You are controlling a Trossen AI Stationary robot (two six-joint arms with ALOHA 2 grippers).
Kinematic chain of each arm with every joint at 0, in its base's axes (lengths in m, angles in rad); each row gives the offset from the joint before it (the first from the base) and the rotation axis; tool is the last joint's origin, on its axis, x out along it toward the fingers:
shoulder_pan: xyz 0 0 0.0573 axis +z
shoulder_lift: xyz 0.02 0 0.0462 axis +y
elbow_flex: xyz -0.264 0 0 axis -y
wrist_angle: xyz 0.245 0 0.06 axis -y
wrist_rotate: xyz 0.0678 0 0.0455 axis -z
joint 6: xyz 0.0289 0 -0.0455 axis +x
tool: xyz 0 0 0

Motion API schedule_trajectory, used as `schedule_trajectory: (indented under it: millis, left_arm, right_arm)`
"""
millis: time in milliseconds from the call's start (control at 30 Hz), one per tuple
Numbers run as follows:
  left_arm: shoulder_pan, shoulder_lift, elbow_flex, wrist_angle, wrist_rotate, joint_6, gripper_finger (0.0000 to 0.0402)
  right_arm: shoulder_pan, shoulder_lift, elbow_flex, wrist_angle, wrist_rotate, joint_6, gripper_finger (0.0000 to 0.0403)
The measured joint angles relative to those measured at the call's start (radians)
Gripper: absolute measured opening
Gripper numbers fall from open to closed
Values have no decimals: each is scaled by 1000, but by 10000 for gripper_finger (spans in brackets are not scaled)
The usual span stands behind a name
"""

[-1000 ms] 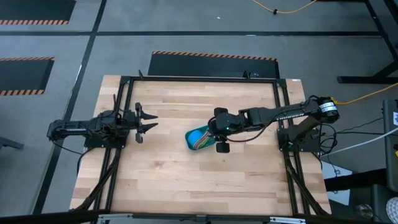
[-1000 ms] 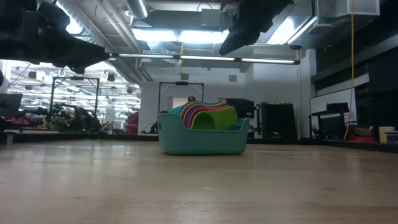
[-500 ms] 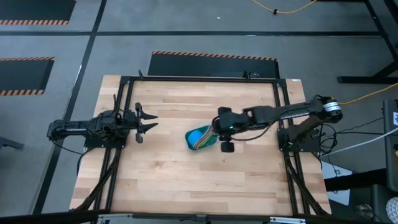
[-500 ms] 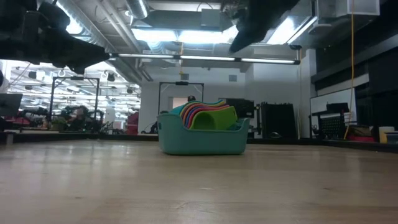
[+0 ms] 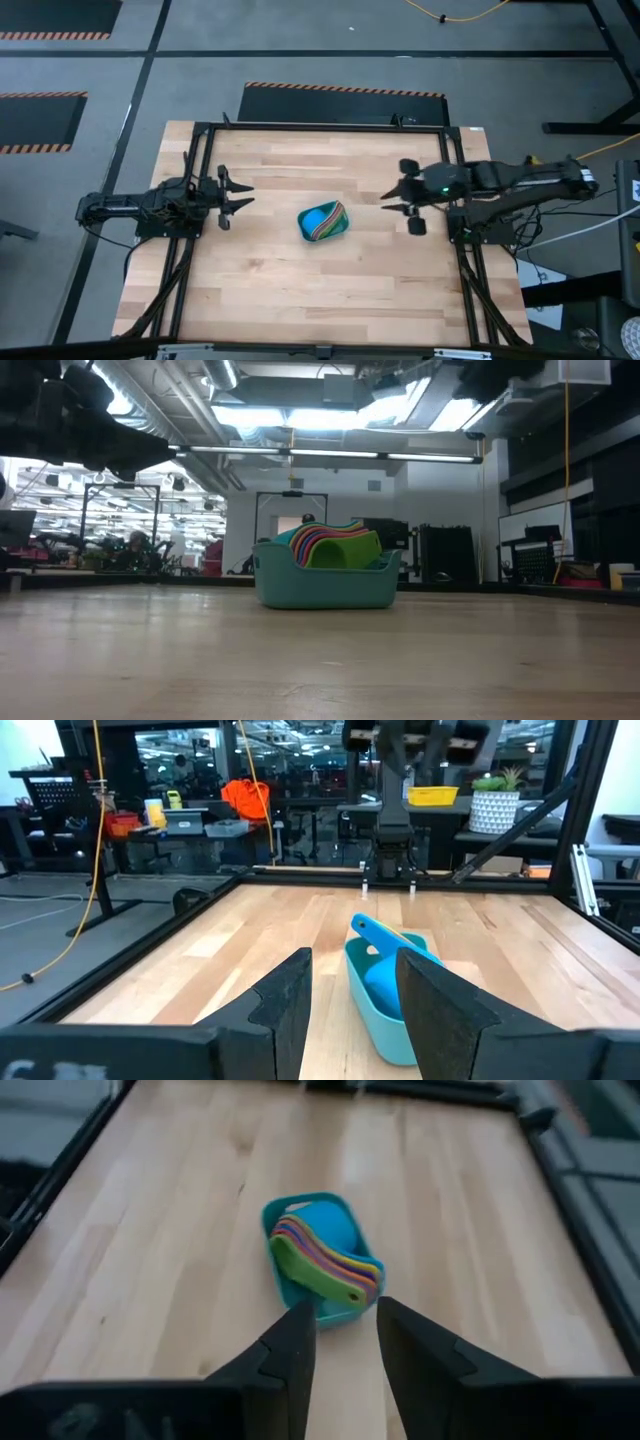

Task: Nest measuring cups in basket
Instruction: Return to Home Position

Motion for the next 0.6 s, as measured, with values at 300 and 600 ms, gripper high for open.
schedule_trajectory:
  millis: [300, 600]
  left_arm:
    - [0, 0, 0, -6, -8, 1, 140]
    - [0, 0, 0, -6, -9, 1, 140]
  right_arm:
    - [-95, -363, -339, 188, -24, 30, 115]
    - [-125, -609, -551, 315, -129, 32, 115]
